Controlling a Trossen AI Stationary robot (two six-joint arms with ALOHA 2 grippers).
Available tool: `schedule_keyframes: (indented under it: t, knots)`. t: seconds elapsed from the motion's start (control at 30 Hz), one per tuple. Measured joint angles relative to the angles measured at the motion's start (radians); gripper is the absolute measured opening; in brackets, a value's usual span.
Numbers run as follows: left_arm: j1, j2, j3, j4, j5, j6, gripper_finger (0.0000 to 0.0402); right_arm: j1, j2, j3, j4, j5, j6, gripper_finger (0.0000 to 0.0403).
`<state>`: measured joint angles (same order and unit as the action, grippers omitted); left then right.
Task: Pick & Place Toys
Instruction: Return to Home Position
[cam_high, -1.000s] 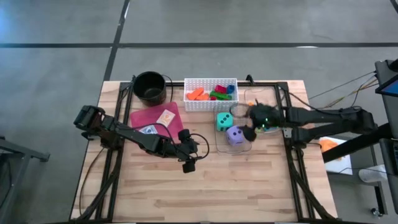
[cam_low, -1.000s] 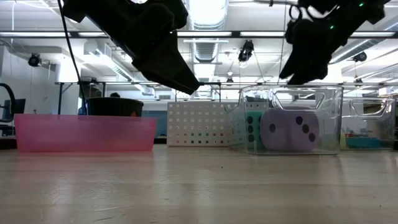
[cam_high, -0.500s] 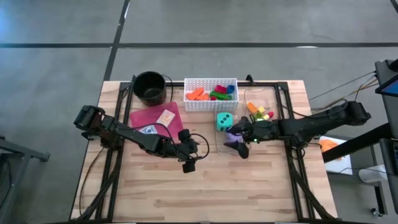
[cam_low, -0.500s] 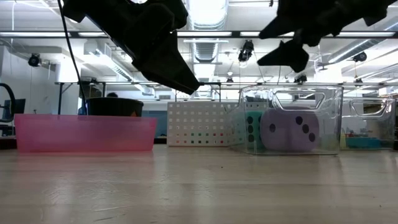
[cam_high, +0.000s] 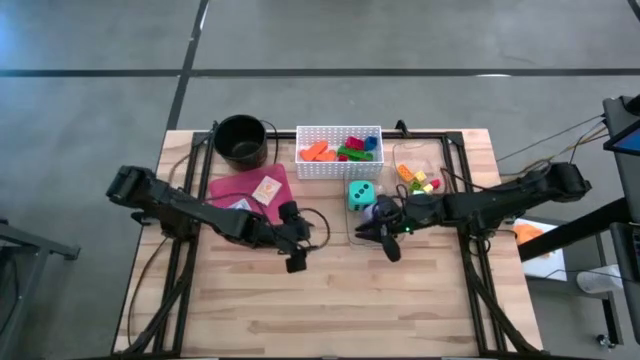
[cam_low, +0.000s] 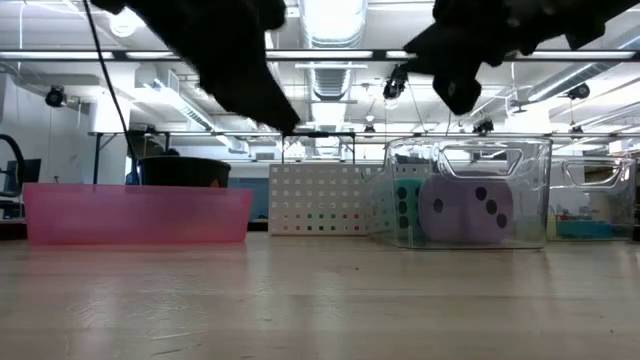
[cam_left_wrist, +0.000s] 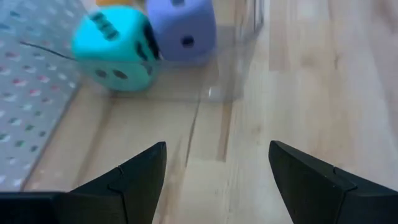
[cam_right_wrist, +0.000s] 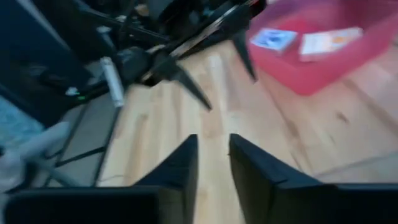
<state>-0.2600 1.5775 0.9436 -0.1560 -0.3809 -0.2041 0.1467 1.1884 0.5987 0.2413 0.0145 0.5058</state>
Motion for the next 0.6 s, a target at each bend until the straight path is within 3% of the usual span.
schedule_keyframes:
  t: [0.27,0.47,0.6]
  knots:
    - [-0.001,-0.316,-0.001,-0.128,-0.004,0.037,0.0286,0.0,-0.195,0.001,-0.025,-0.051,-0.195,0.0014]
    - [0.001,-0.578,-0.029,-0.218,-0.004,0.074,0.0286,0.0,-0.398,-0.027,-0.028,-0.049,-0.432,0.0009]
    - [0.001,-0.765,-0.134,-0.22,-0.005,0.077,0.0286,-0.001,-0.526,-0.073,-0.045,-0.049,-0.468,0.0009]
